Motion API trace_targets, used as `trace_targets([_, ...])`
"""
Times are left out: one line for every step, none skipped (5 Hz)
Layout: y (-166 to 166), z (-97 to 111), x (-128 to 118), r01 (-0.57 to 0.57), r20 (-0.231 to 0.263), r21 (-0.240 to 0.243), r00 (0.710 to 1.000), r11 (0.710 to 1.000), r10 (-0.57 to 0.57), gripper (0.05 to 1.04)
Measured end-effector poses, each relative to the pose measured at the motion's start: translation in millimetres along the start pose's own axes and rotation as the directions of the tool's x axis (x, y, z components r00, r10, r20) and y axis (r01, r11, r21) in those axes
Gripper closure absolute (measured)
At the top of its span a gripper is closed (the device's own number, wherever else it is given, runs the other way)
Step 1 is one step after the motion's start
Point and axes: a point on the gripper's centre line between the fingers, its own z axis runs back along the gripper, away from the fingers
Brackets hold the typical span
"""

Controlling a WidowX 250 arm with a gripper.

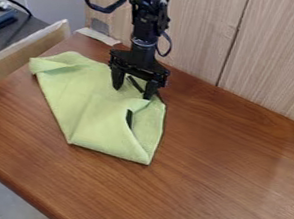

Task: Fold the cloth from top right to bottom left

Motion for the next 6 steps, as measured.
trace_targets([-6, -2, 4, 0.015, -0.002, -0.004, 1.0, 1.0, -0.015, 0.12])
trace_targets([-11, -1, 4, 0.037, 0.002, 0.012, 0.999, 0.999, -0.037, 0.393])
trace_targets([-14, -4, 1, 0.042, -0.001, -0.001, 0.999, 0.999, -0.042, 0.678])
trace_targets([-15, -3, -4, 0.04, -0.002, -0.014, 0.999, 0.999, -0.04, 0.861])
trace_targets([-13, -2, -7, 0.048, 0.004, -0.025, 0.999, 0.999, -0.048, 0.971])
trace_targets([-8, 5, -14, 0.036, 0.008, -0.048, 0.999, 0.998, -0.036, 1.021])
